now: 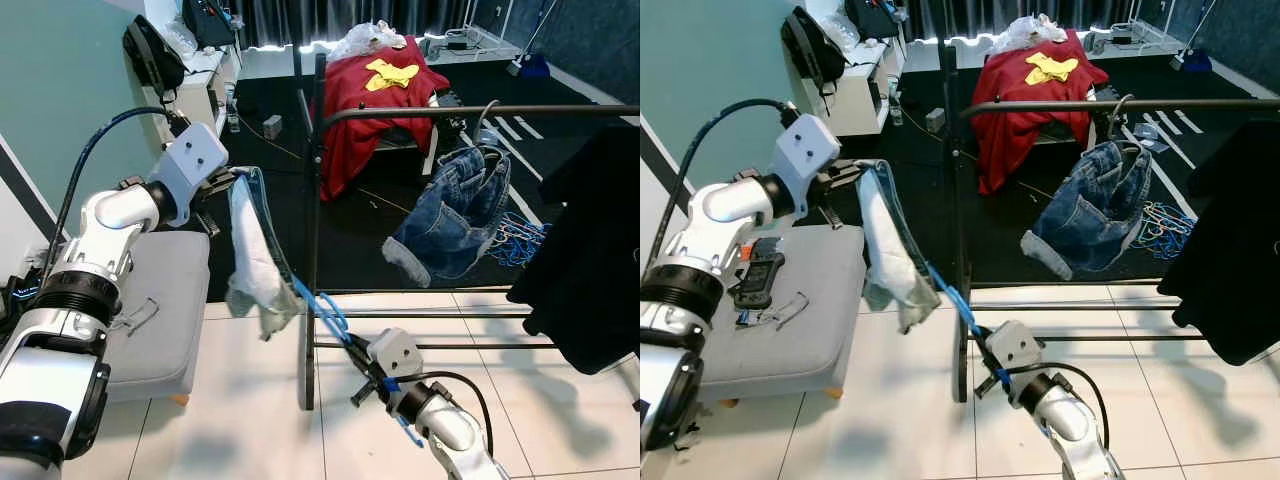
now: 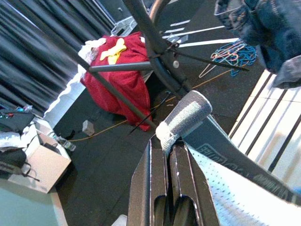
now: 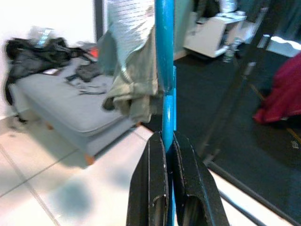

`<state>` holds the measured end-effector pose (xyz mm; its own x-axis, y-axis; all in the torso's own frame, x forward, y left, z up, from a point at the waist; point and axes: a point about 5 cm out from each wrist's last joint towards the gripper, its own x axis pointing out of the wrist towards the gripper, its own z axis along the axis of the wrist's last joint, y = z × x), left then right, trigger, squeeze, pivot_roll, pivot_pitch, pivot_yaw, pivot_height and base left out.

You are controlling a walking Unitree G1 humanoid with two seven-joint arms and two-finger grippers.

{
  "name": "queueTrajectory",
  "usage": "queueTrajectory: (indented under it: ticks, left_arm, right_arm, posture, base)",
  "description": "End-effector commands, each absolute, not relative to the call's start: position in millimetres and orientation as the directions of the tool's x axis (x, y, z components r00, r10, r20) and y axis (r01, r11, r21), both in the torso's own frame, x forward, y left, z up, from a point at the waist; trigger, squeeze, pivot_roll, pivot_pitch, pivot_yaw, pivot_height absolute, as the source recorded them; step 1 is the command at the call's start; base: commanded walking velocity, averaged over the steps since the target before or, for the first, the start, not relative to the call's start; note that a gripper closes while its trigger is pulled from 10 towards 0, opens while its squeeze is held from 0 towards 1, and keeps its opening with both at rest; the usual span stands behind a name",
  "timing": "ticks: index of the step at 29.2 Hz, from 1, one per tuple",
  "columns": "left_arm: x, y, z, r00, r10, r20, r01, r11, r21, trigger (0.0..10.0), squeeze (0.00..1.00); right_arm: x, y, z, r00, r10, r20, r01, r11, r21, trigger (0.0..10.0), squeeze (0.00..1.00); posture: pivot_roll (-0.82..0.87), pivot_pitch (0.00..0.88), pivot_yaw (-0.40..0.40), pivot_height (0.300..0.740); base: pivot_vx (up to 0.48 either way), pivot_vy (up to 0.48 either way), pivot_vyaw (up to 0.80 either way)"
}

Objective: Hang hanger

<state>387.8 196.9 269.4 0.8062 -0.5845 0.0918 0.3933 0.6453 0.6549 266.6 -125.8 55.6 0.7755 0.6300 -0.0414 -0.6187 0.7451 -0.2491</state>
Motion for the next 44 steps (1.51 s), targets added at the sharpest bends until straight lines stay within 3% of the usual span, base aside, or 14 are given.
queueTrajectory:
  ticks: [1, 10, 27, 44]
  left_arm:
    - [390, 200, 273, 0.822, -0.558, 0.116, 0.362, 0.669, 0.649, 10.0, 0.00]
    - [394, 204, 275, 0.857, -0.497, 0.139, 0.287, 0.682, 0.673, 10.0, 0.00]
    - [393, 205, 276, 0.857, -0.491, 0.153, 0.275, 0.688, 0.671, 10.0, 0.00]
    - [387, 187, 274, 0.758, -0.635, 0.150, 0.406, 0.640, 0.652, 10.0, 0.00]
  right_arm:
    - [263, -122, 54, 0.750, 0.660, -0.040, -0.651, 0.727, -0.219, 10.0, 0.00]
    - [264, -124, 56, 0.734, 0.678, -0.037, -0.669, 0.714, -0.207, 10.0, 0.00]
    - [261, -127, 54, 0.710, 0.702, -0.045, -0.697, 0.694, -0.179, 10.0, 0.00]
    - [270, -139, 56, 0.699, 0.712, -0.064, -0.713, 0.688, -0.133, 10.0, 0.00]
  posture:
    - [-0.06, 0.071, 0.076, 0.740]
    - [-0.06, 0.069, 0.079, 0.740]
    - [-0.06, 0.062, 0.077, 0.740]
    - [-0.06, 0.062, 0.077, 0.740]
  base:
    - [0.000, 0.000, 0.00]
    - [0.000, 0.000, 0.00]
    - [0.000, 0.000, 0.00]
    - [0.000, 0.000, 0.00]
